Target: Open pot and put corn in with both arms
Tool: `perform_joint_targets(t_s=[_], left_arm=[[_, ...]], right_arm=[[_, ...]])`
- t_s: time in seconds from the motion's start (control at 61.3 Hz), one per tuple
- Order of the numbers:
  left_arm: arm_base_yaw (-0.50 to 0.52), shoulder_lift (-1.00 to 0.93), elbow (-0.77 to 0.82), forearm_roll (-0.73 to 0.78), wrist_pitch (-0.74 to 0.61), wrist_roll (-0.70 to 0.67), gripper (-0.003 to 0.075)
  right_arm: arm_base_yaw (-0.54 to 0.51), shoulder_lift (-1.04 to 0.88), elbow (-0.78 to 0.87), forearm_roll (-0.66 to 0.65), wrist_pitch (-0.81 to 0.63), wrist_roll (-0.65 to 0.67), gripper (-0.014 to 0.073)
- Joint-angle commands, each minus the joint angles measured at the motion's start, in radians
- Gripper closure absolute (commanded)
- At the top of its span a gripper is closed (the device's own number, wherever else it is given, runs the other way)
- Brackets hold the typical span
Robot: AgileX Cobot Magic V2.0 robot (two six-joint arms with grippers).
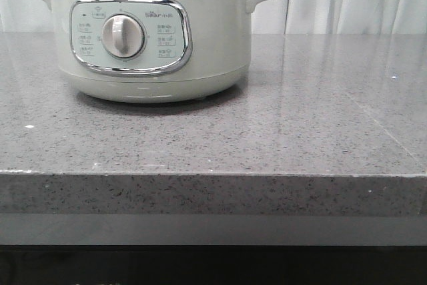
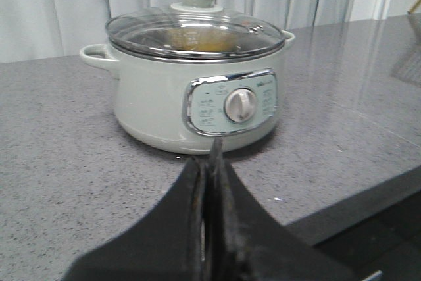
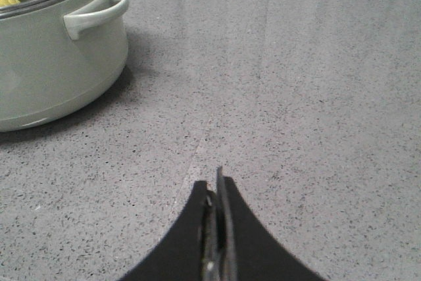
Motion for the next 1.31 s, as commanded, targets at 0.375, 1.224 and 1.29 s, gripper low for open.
perform_joint_targets(t_s=[0.375, 1.224, 1.29], left_arm=[[0.542, -0.016, 0.287, -0.071, -0.352, 0.009, 0.0741], [0.425, -0.016, 0.411, -0.067, -0.476, 0.009, 0.0741], [0.425, -0.016, 0.411, -0.067, -0.476, 0.009, 0.0741]], right_arm=[[-0.004, 0.002, -0.026, 0.007, -0.071, -0.006, 0.0661], [-0.004, 0.002, -0.026, 0.007, -0.072, -0.006, 0.0661], [-0.004, 0.002, -0.026, 0.007, -0.072, -0.006, 0.0661]])
